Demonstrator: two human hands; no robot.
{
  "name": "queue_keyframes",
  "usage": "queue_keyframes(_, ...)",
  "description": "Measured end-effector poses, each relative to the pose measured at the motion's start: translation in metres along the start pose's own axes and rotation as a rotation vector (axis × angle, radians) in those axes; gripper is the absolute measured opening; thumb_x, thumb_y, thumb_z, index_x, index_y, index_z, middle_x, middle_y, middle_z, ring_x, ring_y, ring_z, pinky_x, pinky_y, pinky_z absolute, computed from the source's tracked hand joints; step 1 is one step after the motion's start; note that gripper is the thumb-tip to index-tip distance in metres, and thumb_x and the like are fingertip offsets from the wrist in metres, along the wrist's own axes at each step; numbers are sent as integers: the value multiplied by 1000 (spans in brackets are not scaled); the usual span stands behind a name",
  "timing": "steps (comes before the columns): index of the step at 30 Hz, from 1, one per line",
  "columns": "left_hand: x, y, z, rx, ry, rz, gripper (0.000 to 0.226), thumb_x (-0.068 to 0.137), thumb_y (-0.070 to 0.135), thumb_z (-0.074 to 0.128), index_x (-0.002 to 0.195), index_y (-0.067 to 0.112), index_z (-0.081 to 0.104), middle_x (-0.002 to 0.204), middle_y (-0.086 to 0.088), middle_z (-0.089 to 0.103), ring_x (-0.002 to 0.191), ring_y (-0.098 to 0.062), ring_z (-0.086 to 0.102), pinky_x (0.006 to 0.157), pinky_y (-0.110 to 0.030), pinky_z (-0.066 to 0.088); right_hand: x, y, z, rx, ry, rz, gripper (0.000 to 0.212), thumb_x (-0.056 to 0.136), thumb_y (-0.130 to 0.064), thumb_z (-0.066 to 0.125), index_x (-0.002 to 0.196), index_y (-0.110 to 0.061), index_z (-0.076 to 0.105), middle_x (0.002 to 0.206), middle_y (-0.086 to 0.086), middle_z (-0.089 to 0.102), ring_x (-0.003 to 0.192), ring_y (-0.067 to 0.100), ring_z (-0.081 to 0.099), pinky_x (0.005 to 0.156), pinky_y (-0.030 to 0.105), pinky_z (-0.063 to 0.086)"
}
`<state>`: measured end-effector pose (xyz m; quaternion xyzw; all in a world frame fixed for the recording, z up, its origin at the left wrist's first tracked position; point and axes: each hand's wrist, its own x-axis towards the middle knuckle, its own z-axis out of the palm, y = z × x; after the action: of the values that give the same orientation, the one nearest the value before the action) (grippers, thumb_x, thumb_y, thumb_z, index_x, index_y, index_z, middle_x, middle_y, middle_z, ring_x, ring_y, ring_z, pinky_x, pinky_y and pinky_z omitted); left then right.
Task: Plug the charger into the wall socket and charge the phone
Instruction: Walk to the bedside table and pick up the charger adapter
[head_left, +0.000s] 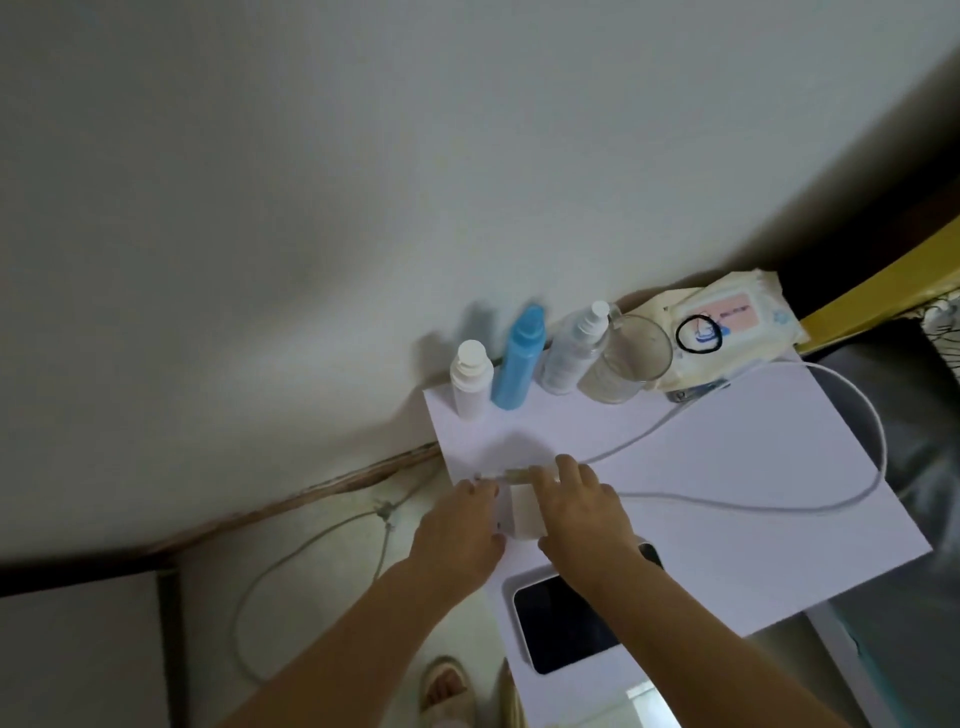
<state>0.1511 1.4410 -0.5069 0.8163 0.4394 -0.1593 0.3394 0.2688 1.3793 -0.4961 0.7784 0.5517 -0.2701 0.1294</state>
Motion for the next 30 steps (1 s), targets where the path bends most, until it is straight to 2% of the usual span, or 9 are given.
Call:
queue_keyframes(5,6,-2,0,-10,-19,0,37,85,20,52,121,15,45,121,-8,54,109,-26,54,87,-35,46,10,3,11,-15,5,-18,67,78,-8,65,135,-15,29,127,12,37,112,26,45,92,36,43)
queue_keyframes(9,2,-7,-8,-16,-21,-28,36,86,24,54,120,16,48,122,-6,54,109,-25,55,90,-34,45,9,4,7,-15,-17,-72,68,80,-6,62,138,-14,26,130,12,37,113,28,47,92,36,44)
queue_keyframes(12,-4,-9,-17,-41,3,-37,35,86,26,54,120,17,49,124,-5,55,111,-22,54,87,-28,43,2,5,-5,-7,-8,-87,62,81,-9,59,136,-14,30,127,12,39,111,28,48,91,36,44)
queue_keyframes(16,-18,-7,-36,-139,44,-59,33,85,26,57,116,19,52,120,-1,58,106,-17,55,81,-21,37,-15,4,-34,34,73,-105,54,80,-18,59,129,-15,36,120,9,43,106,26,50,85,34,45)
queue_keyframes(20,-39,2,-68,-417,41,-113,27,78,20,65,105,18,59,104,-2,62,85,-13,53,80,-26,44,-37,-2,-71,178,182,-82,50,75,-23,63,120,-15,43,113,7,45,98,26,53,77,31,47)
queue_keyframes(23,-59,13,-96,-544,105,-99,16,76,17,67,88,22,57,87,3,60,72,-9,54,63,-22,46,-54,-9,-101,250,251,-98,54,74,-29,66,121,-17,43,113,5,47,99,23,53,81,30,47)
queue_keyframes(24,-66,17,-105,-551,124,-88,14,76,18,67,85,22,57,86,4,60,71,-9,54,62,-22,45,-60,-13,-113,278,276,-107,55,74,-30,67,122,-17,43,114,5,47,99,23,53,83,30,48)
queue_keyframes(27,-91,27,-133,-533,183,-59,13,76,20,66,87,18,60,90,2,63,81,-12,57,75,-23,44,-81,-23,-147,327,368,-168,61,73,-33,67,126,-17,43,116,5,47,99,23,53,81,29,46)
queue_keyframes(30,-120,36,-158,-539,243,-28,19,79,25,65,95,16,65,95,2,66,78,-8,58,70,-18,43,-103,-37,-182,349,458,-224,61,71,-32,66,126,-18,44,115,3,46,98,22,52,73,23,39)
